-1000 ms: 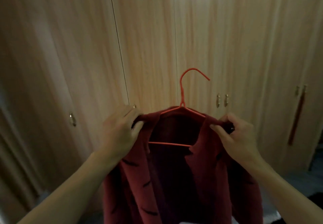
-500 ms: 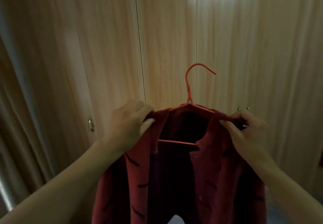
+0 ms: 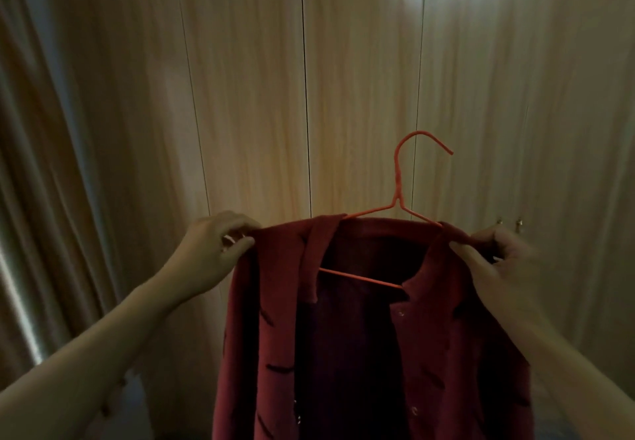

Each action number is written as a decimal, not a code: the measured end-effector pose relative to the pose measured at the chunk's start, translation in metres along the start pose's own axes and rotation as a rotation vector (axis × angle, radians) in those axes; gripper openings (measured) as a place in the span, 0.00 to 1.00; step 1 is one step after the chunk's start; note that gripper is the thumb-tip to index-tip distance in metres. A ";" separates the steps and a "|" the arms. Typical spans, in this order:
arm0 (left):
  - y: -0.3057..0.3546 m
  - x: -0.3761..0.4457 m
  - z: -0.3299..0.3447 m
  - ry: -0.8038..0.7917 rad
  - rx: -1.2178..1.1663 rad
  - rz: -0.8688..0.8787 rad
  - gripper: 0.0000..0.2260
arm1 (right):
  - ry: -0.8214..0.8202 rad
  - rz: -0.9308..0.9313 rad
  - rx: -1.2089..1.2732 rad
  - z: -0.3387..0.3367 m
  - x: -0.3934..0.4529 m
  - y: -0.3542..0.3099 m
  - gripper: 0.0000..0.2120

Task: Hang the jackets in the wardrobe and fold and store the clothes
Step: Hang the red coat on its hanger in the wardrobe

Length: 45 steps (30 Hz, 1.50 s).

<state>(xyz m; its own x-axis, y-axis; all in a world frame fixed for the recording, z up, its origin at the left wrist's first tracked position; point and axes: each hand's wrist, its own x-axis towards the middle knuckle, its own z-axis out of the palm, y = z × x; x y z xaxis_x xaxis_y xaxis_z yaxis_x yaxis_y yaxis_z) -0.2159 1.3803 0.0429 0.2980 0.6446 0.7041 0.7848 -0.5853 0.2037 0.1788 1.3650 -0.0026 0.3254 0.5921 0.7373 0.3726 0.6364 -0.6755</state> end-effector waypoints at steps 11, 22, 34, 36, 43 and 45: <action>0.000 -0.001 0.015 0.280 0.177 0.215 0.05 | -0.005 0.026 0.006 0.012 -0.002 -0.008 0.07; 0.016 -0.004 0.029 0.487 0.591 0.376 0.06 | 0.006 0.180 0.059 0.019 -0.021 -0.015 0.08; 0.072 -0.017 0.064 0.428 0.373 0.356 0.05 | -0.081 0.232 0.109 0.049 -0.052 -0.029 0.10; 0.085 -0.017 0.070 0.428 0.327 0.365 0.04 | -0.087 0.193 0.093 0.054 -0.055 -0.031 0.10; 0.097 -0.013 0.055 0.303 0.338 0.295 0.02 | -0.068 0.251 0.227 0.050 -0.056 -0.033 0.08; 0.087 -0.015 0.043 0.258 0.347 0.289 0.03 | -0.063 0.268 0.258 0.047 -0.054 -0.035 0.08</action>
<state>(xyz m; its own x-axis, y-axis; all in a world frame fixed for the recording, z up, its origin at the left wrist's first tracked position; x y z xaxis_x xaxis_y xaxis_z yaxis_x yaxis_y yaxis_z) -0.1290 1.3410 0.0214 0.4198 0.3135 0.8518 0.8375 -0.4954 -0.2304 0.1077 1.3341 -0.0191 0.3246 0.7783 0.5374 0.0481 0.5539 -0.8312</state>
